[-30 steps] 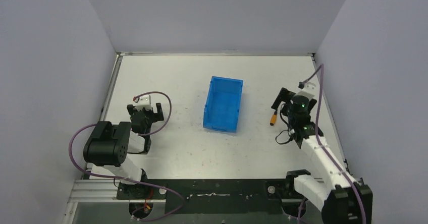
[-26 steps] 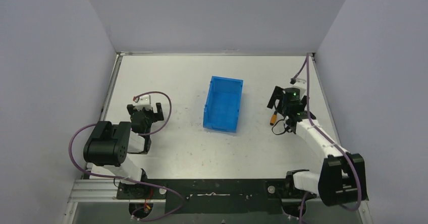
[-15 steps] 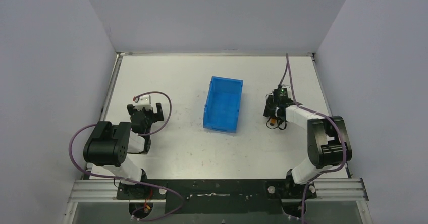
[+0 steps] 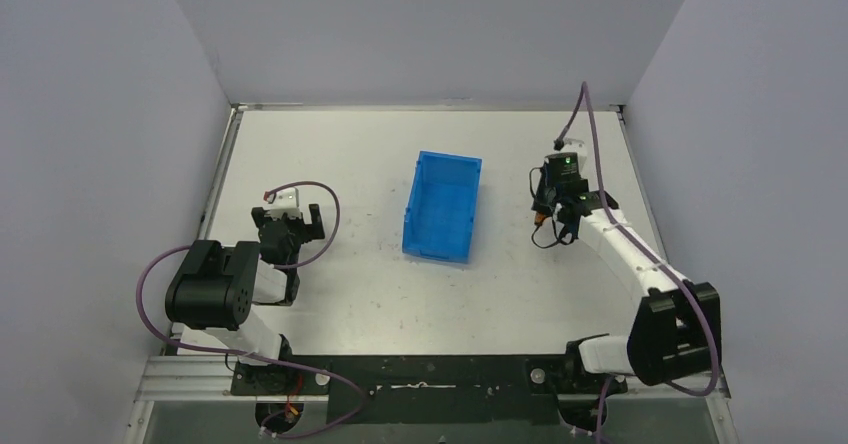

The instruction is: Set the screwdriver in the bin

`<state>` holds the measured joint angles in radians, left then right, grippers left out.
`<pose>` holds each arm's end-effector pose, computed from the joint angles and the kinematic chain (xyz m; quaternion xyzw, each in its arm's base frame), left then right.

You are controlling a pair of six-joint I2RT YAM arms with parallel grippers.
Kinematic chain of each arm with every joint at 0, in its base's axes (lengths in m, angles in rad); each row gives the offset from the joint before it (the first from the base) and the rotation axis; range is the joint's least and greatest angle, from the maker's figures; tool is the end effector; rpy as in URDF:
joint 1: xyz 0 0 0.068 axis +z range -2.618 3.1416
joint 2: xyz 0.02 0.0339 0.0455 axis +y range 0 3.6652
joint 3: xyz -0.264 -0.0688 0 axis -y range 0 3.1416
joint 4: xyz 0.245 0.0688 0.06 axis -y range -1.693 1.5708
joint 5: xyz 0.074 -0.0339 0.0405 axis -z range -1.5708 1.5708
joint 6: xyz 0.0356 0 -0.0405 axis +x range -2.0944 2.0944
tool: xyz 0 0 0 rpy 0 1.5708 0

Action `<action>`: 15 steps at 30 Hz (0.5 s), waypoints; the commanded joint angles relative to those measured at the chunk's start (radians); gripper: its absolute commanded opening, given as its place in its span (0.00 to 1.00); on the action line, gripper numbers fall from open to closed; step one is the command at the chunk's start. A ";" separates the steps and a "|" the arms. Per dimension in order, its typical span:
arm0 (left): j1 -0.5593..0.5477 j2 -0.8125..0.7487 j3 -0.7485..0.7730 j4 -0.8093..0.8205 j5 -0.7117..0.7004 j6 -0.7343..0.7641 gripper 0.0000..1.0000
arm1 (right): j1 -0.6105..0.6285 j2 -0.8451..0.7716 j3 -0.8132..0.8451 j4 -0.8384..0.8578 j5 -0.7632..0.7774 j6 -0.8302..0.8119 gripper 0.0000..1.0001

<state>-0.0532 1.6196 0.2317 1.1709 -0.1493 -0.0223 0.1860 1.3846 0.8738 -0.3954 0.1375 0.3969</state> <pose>0.2430 -0.0076 0.1237 -0.0347 0.7780 0.0345 0.6264 0.2776 0.0473 0.2195 0.1215 0.9355 0.0313 0.3304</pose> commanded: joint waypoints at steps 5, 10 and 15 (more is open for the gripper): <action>-0.003 -0.007 0.021 0.041 0.005 -0.005 0.97 | 0.238 -0.239 0.322 -0.108 0.138 0.066 0.00; -0.004 -0.008 0.021 0.042 0.005 -0.005 0.97 | 0.474 -0.215 0.378 -0.011 0.231 0.089 0.00; -0.004 -0.008 0.021 0.041 0.005 -0.005 0.97 | 0.560 -0.008 0.417 0.029 0.175 0.090 0.00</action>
<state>-0.0532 1.6196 0.2317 1.1709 -0.1493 -0.0223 0.7132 1.2072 1.2560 -0.3985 0.3069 0.4686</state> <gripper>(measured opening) 0.971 0.214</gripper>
